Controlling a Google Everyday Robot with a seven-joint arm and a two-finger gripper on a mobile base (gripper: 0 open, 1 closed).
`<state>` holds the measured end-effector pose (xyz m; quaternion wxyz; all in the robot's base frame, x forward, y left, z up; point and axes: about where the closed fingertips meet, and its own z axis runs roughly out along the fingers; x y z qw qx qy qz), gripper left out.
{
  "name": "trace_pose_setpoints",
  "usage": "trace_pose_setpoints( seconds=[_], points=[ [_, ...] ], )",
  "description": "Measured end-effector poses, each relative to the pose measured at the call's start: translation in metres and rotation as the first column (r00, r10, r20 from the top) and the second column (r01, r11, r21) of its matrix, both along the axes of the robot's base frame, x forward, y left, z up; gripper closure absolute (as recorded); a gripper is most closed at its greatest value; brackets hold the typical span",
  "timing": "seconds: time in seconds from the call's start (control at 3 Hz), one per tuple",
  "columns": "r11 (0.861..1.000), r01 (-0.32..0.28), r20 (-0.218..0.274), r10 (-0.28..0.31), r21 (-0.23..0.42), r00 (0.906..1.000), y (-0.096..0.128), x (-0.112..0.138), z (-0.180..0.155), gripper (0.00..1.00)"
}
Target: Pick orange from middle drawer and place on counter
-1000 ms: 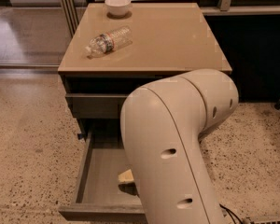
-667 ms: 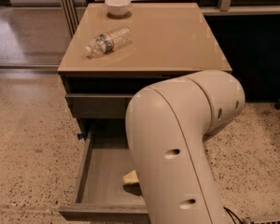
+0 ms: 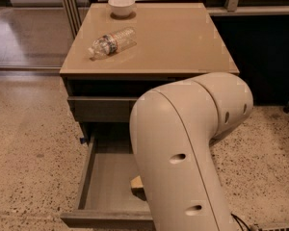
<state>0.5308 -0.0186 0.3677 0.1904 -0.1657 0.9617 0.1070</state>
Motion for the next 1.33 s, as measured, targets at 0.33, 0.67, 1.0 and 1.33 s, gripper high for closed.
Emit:
trace_pose_setpoints(
  seconds=[0.33,0.67,1.0,1.33],
  points=[
    [1.0,0.0,0.0,0.0,0.0,1.0,0.0,0.0,0.0,0.42],
    [1.0,0.0,0.0,0.0,0.0,1.0,0.0,0.0,0.0,0.65],
    [0.999,-0.01,-0.008,0.01,0.033,0.9999,0.001,-0.001,0.002,0.89],
    [0.988,-0.079,0.005,0.079,0.136,0.9969,0.031,0.012,0.023,1.0]
  ],
)
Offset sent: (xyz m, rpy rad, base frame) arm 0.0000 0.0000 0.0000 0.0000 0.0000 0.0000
